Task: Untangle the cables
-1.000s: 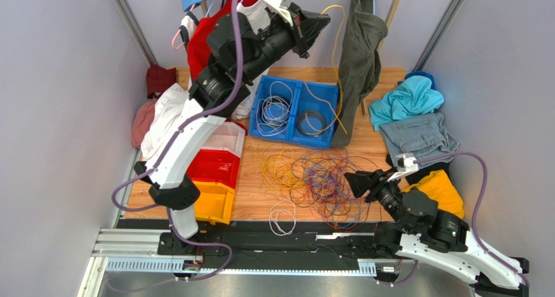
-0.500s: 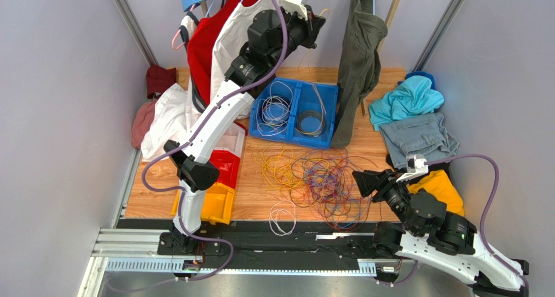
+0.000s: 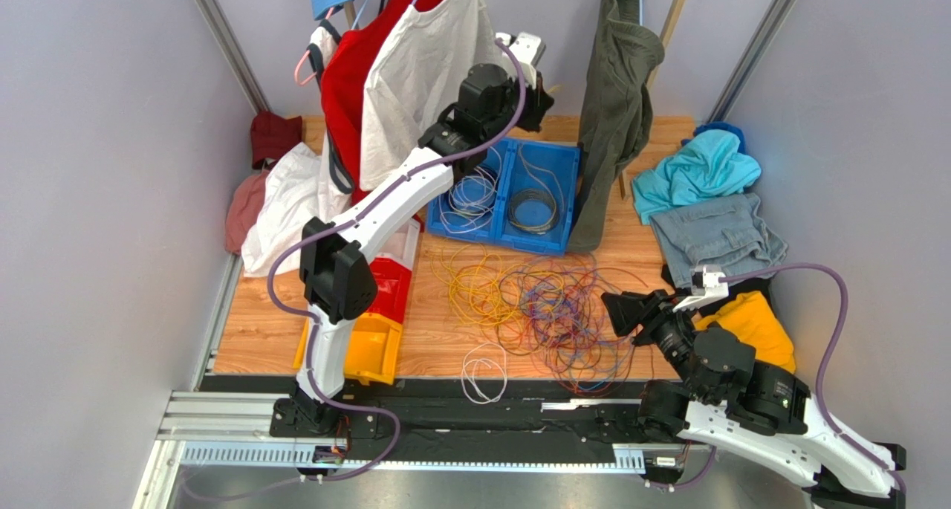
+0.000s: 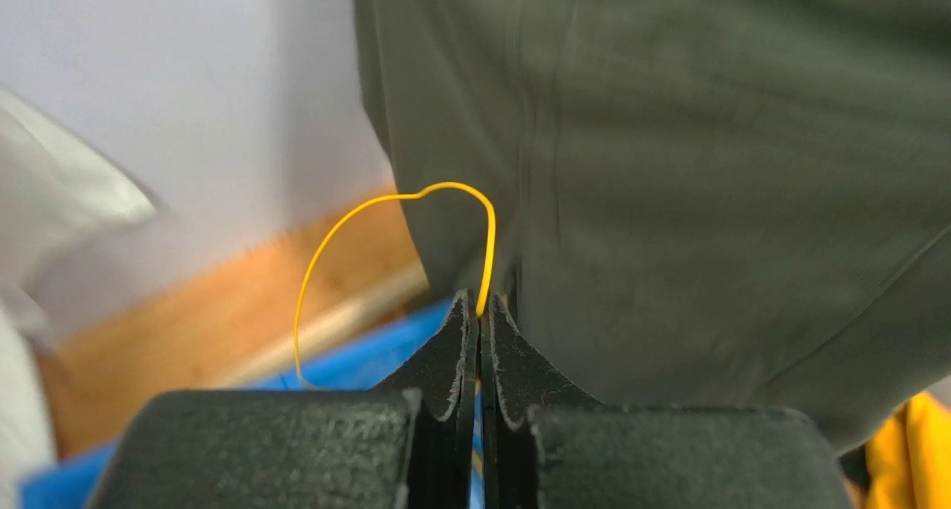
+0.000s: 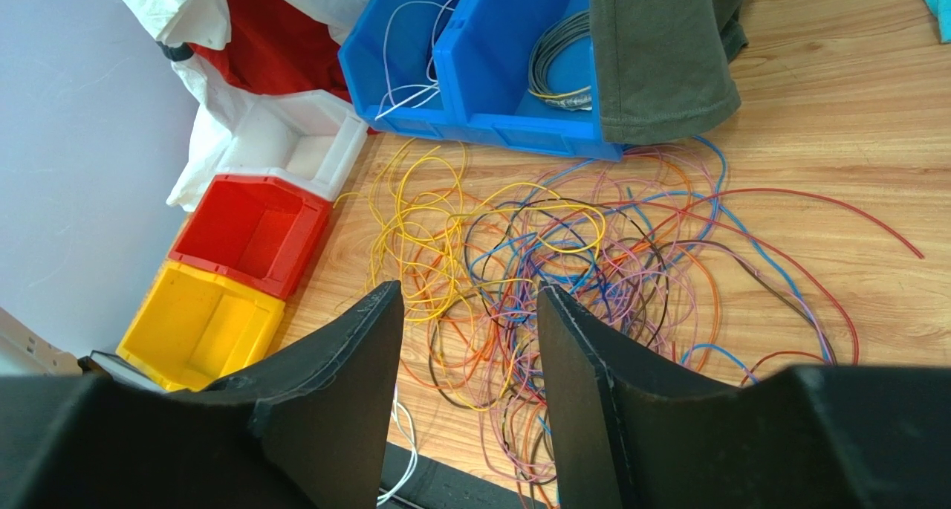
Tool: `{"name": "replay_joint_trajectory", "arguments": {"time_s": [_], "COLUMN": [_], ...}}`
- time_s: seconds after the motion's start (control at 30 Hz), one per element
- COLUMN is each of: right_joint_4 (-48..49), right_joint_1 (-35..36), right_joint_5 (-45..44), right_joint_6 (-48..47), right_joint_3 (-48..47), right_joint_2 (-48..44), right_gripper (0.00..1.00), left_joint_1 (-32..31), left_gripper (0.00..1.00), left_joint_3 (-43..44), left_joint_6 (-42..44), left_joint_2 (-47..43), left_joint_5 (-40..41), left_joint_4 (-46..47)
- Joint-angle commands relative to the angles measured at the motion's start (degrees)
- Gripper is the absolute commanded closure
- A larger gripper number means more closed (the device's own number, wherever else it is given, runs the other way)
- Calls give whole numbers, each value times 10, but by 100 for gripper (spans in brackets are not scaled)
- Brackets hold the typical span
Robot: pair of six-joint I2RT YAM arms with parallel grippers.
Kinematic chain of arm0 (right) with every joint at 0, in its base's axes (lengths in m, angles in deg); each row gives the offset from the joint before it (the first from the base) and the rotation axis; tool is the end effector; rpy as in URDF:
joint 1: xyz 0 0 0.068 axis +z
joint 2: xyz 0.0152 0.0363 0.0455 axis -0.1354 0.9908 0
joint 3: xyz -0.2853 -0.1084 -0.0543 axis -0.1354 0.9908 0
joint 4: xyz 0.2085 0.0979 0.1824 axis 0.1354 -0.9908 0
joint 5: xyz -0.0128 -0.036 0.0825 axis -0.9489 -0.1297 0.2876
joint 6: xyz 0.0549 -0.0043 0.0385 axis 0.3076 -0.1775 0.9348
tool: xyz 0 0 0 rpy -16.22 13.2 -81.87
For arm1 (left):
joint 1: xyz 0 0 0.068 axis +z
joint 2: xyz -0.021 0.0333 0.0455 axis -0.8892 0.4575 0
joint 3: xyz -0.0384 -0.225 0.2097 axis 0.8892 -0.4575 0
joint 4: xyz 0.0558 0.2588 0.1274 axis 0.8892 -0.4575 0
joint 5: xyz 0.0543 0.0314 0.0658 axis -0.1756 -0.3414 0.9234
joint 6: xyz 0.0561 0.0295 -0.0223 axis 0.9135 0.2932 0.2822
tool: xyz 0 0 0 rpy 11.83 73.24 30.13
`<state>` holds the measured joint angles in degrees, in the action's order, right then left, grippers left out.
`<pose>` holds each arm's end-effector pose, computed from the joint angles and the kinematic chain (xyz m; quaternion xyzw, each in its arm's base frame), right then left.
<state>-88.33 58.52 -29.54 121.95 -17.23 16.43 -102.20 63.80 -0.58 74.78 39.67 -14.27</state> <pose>0.0518 0.0285 0.3031 0.0206 0.7687 0.2686 0.5801 0.4368 -0.3629 0.4490 0.1843 0.6995 -0.3209 0.6114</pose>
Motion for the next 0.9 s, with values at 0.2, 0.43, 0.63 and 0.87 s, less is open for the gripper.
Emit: {"name": "replay_joint_trajectory", "arguments": {"time_s": [0.2,0.43,0.63,0.87], "right_joint_4": [15,18,22,15], "right_joint_1": [1,1,1,1], "right_joint_5": [-10,-13,-10,-3], "right_joint_6": [6,4,3,12], "right_joint_3": [2,4,6,3], "right_joint_2": [-1,-1,2,-7], "right_gripper": [49,49,49,49], "left_joint_1": [-5,-8,-56,-61], "left_gripper": [100,100,100,100], "left_joint_3": [-85,-158,-317,-226], "left_joint_6": [-79,-114,-108,-76], "left_joint_2": [-20,-33,-152,-85], "left_joint_5": [-74,-97,-73,-28], "left_joint_4": [71,1,105,14]}}
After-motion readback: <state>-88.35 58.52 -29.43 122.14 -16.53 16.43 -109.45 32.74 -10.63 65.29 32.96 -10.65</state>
